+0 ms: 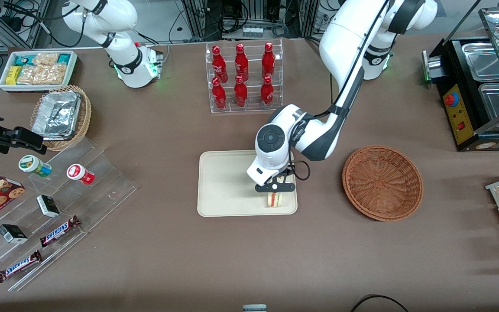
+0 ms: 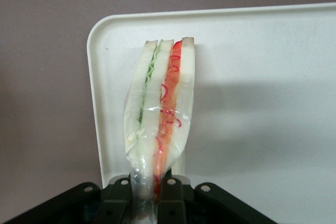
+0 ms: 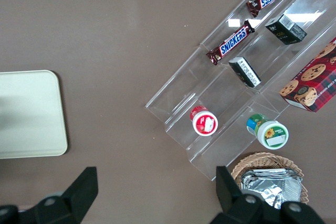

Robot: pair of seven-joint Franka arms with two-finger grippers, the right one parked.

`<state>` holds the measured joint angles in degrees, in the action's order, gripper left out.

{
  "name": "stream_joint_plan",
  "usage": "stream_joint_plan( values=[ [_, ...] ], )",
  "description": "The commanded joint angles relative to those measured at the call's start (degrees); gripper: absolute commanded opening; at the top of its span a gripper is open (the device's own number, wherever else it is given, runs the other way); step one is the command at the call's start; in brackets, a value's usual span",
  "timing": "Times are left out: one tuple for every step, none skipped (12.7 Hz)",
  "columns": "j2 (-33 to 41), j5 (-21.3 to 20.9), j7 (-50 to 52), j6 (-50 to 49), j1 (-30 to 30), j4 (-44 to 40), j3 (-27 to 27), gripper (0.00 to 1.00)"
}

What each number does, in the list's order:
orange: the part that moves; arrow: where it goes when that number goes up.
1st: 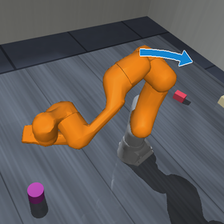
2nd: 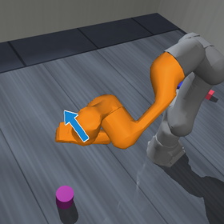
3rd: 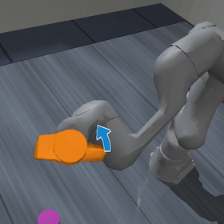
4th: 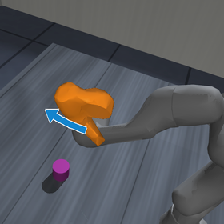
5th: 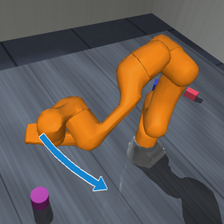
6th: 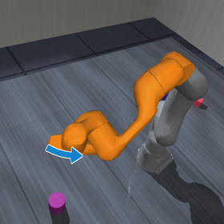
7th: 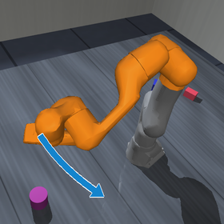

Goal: Place sandwich from basket to tray
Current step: 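Lower the sandwich onto the cream tray and open the left gripper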

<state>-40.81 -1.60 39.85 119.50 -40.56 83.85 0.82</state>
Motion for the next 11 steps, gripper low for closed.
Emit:
stream_joint_plan(
  values=[
    [-1.38, 0.72, 0.58, -0.59, -1.10, -1.94, 0.33, 0.00],
    [-1.38, 0.72, 0.58, -0.24, -1.10, -1.85, 0.33, 0.00],
    [-1.55, 0.72, 0.58, -0.15, -1.10, -1.94, 0.15, 0.00],
    [-1.64, 0.72, 0.58, -0.15, -1.10, -1.85, -0.02, 0.00],
    [-1.73, 0.72, 0.49, 0.20, -1.10, -1.85, -0.03, 0.00],
    [-1.82, 0.72, 0.40, 0.55, -1.10, -1.94, -0.03, 0.20],
    [-1.91, 0.72, 0.40, 0.82, -1.10, -1.94, -0.03, 0.38],
    [-1.91, 0.72, 0.14, 0.82, -1.10, -1.94, -0.03, 0.74],
    [-1.82, 0.72, 0.48, 1.17, -1.10, -1.94, -0.03, 1.00],
    [-1.73, 0.72, 0.40, 1.17, -1.10, -2.03, -0.03, 1.00],
    [-1.73, 0.63, 0.40, 1.08, -1.10, -2.55, -0.03, 1.00]
  ],
)
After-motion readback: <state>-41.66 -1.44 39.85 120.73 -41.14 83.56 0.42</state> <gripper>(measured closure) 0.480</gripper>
